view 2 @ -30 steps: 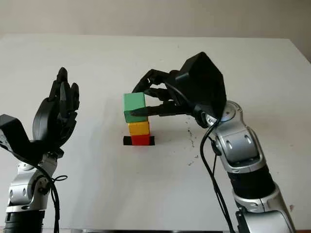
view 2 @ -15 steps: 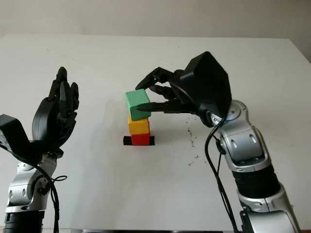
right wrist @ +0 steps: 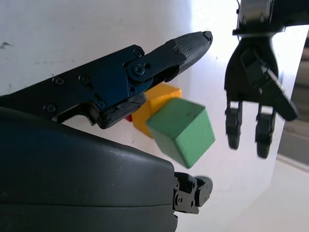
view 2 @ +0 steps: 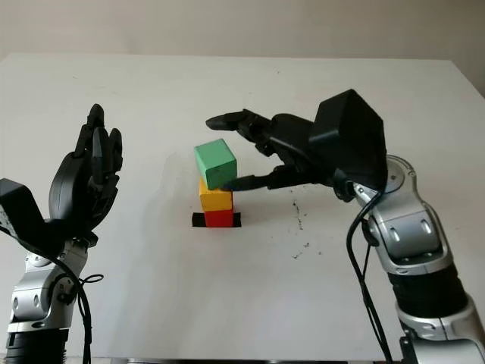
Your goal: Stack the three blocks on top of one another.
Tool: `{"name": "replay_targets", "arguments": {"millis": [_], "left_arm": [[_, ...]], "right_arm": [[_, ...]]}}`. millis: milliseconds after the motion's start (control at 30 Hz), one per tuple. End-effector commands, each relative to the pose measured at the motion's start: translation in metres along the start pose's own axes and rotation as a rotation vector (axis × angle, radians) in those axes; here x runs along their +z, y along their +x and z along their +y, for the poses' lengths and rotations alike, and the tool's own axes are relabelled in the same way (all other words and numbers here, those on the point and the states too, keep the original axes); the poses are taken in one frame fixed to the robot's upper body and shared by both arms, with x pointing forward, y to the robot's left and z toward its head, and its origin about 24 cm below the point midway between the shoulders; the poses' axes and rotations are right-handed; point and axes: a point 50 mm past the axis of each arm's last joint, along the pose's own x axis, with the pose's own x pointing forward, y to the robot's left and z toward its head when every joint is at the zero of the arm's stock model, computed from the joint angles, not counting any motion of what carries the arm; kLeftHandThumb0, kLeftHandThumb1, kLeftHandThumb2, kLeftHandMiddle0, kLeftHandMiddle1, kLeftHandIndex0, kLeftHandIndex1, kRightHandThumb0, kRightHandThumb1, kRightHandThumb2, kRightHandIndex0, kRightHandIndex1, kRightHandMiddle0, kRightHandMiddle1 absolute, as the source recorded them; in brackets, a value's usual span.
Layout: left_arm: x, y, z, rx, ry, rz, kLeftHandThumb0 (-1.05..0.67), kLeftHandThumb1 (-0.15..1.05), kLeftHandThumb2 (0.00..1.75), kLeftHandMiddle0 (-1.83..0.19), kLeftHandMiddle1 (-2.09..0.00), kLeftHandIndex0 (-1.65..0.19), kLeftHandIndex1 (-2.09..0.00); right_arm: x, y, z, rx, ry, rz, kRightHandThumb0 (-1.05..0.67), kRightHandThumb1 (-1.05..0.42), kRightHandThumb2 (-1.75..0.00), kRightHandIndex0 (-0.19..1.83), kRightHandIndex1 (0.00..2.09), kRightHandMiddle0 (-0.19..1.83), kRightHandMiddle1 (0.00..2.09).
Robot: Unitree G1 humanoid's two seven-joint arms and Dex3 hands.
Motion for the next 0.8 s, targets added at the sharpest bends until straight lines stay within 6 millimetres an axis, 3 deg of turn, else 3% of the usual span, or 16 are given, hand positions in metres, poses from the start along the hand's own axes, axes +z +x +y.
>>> {"name": "replay_targets", "arguments": {"millis": [0, 167, 267, 300, 433, 533, 633, 767], "left_arm": [[0.002, -0.002, 0.003, 0.006, 0.014, -0.008, -0.75, 1.05, 0.61, 0.19, 0.00, 0.19, 0.00], [0.003, -0.002, 0.002, 0.009, 0.011, -0.011, -0.75, 1.05, 0.61, 0.19, 0.00, 0.19, 0.00], [0.003, -0.002, 0.002, 0.009, 0.011, -0.012, -0.75, 1.05, 0.62, 0.19, 0.00, 0.19, 0.00], [0.002, -0.002, 0.002, 0.007, 0.011, -0.012, -0.75, 1.05, 0.62, 0.19, 0.00, 0.19, 0.00], [0.003, -0.002, 0.003, 0.004, 0.011, -0.016, -0.75, 1.05, 0.63, 0.19, 0.00, 0.19, 0.00], [0.003, -0.002, 0.004, 0.005, 0.011, -0.018, -0.76, 1.05, 0.63, 0.19, 0.00, 0.19, 0.00], [0.004, -0.002, 0.005, 0.005, 0.006, -0.022, -0.75, 1.05, 0.63, 0.19, 0.00, 0.19, 0.00], [0.004, 0.000, 0.006, 0.001, 0.007, -0.027, -0.74, 1.05, 0.64, 0.19, 0.00, 0.19, 0.00]], "right_arm": [[0.004, -0.006, -0.001, 0.008, -0.011, -0.034, -0.81, -0.88, -0.05, -0.19, 0.00, -0.19, 0.05], [0.006, -0.016, -0.010, -0.106, 0.051, -0.156, -0.86, -0.97, -0.09, -0.19, 0.00, -0.19, 0.00], [0.001, -0.022, -0.019, -0.273, 0.024, -0.240, -0.93, -1.04, -0.38, -0.19, 0.00, -0.19, 0.00], [-0.001, -0.023, -0.022, -0.318, 0.001, -0.246, -0.89, -1.04, -0.48, -0.19, 0.00, -0.19, 0.01], [-0.024, -0.022, -0.031, -0.480, -0.006, -0.207, -0.80, -1.05, -0.56, -0.19, 0.00, -0.19, 0.02], [-0.042, -0.017, -0.033, -0.550, 0.072, -0.163, -0.77, -1.05, -0.57, -0.19, 0.00, -0.19, 0.01], [-0.063, -0.007, -0.026, -0.616, 0.306, -0.170, -0.76, -1.05, -0.59, -0.19, 0.00, -0.19, 0.01], [-0.071, 0.003, -0.015, -0.633, 0.423, -0.202, -0.75, -1.05, -0.64, -0.19, 0.00, -0.19, 0.00]]}}
